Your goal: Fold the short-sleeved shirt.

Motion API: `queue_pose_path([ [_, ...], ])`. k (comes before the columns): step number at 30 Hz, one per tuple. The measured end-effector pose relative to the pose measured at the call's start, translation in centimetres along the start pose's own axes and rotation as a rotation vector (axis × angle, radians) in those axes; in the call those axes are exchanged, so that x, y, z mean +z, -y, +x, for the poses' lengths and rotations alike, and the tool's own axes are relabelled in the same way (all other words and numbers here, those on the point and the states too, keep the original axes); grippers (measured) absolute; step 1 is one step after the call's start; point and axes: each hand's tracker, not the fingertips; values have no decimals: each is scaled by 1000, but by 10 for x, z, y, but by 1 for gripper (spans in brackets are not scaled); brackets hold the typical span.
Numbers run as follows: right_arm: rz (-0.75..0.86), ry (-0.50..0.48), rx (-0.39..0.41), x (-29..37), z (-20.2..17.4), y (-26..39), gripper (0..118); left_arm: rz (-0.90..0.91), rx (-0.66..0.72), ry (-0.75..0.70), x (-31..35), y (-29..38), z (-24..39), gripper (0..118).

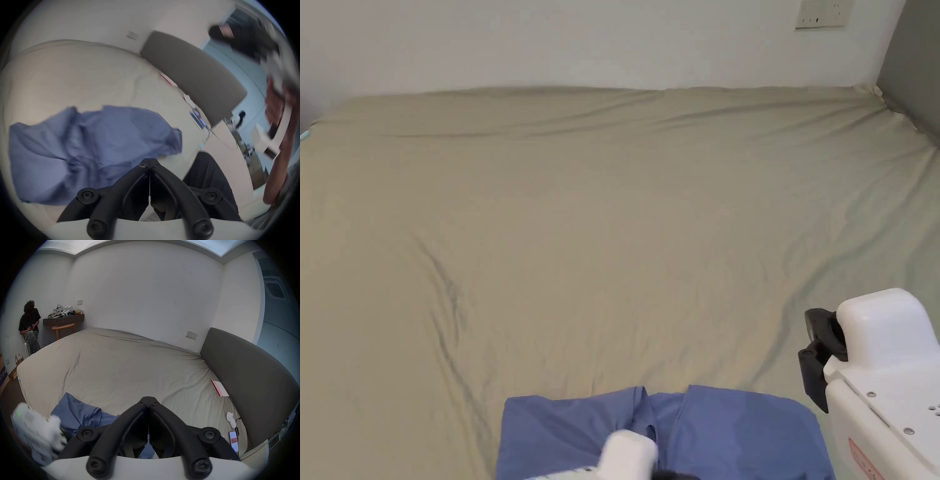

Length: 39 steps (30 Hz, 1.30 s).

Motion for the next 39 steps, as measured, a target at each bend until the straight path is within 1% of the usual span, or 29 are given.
queue_pose_path([
  [1, 2, 1, 3, 0, 0, -1, 2, 41, 26, -50, 15, -8, -19, 5],
  [3, 5, 2, 5, 0, 0, -2, 2, 91, 89, -156, 40, -18, -57, 27],
  [5, 7, -2, 5, 0, -1, -2, 2, 125, 204, -210, 67, -24, -102, 49],
  [6, 7, -4, 5, -1, -2, -2, 2, 128, 250, -229, 76, -24, -119, 67],
  [7, 7, -6, 8, -1, -3, -3, 2, 129, 308, -227, 85, -23, -138, 92],
  [8, 7, -9, 10, -1, -6, -3, 2, 121, 359, -207, 93, -20, -158, 109],
  [9, 6, -13, 13, -2, -7, -3, 2, 122, 405, -195, 97, -16, -170, 117],
  [10, 4, -17, 17, -2, -8, -3, 2, 113, 464, -168, 101, -11, -186, 118],
  [13, -2, -23, 28, -4, -12, -3, 2, 93, 621, -81, 100, 3, -221, 118],
  [14, -4, -25, 31, -4, -13, -4, 2, 85, 668, -27, 95, 8, -229, 118],
  [15, -6, -26, 32, -5, -14, -4, 2, 78, 710, 8, 91, 9, -220, 118],
  [19, -12, -28, 37, -7, -16, -5, 2, 42, 722, 184, 58, 12, -203, 116],
  [21, -14, -27, 41, -7, -17, -6, 2, 27, 726, 239, 40, 9, -192, 109],
  [22, -14, -28, 42, -8, -18, -7, 2, 29, 714, 203, 33, 7, -186, 95],
  [23, -15, -28, 42, -8, -18, -7, 2, -10, 686, 147, 31, 2, -190, 60],
  [24, -14, -27, 42, -8, -18, -7, 2, -67, 649, 30, 24, -2, -184, 11],
  [25, -15, -28, 42, -7, -19, -8, 2, -134, 549, -124, 16, -3, -172, 12],
  [26, -14, -30, 43, -7, -19, -8, 2, -118, 489, -112, 17, -5, -166, 12],
  [27, -13, -30, 44, -6, -20, -9, 2, -84, 463, -84, 19, -12, -165, 12],
  [28, -11, -30, 45, -5, -20, -9, 2, -107, 393, -187, 21, -17, -156, 12],
  [29, -10, -31, 46, -5, -20, -10, 2, -123, 305, -258, 20, -19, -144, 12],
  [30, -9, -31, 47, -5, -20, -10, 2, -117, 247, -273, 21, -20, -137, 12],
  [31, -9, -30, 48, -5, -20, -10, 2, -106, 222, -274, 25, -22, -144, 12],
  [35, -6, -31, 46, -4, -21, -12, 2, -43, 184, -326, 42, -29, -135, 12],
  [39, 3, -36, 52, -1, -24, -14, 2, -44, 37, -506, 62, -35, -137, 12],
])
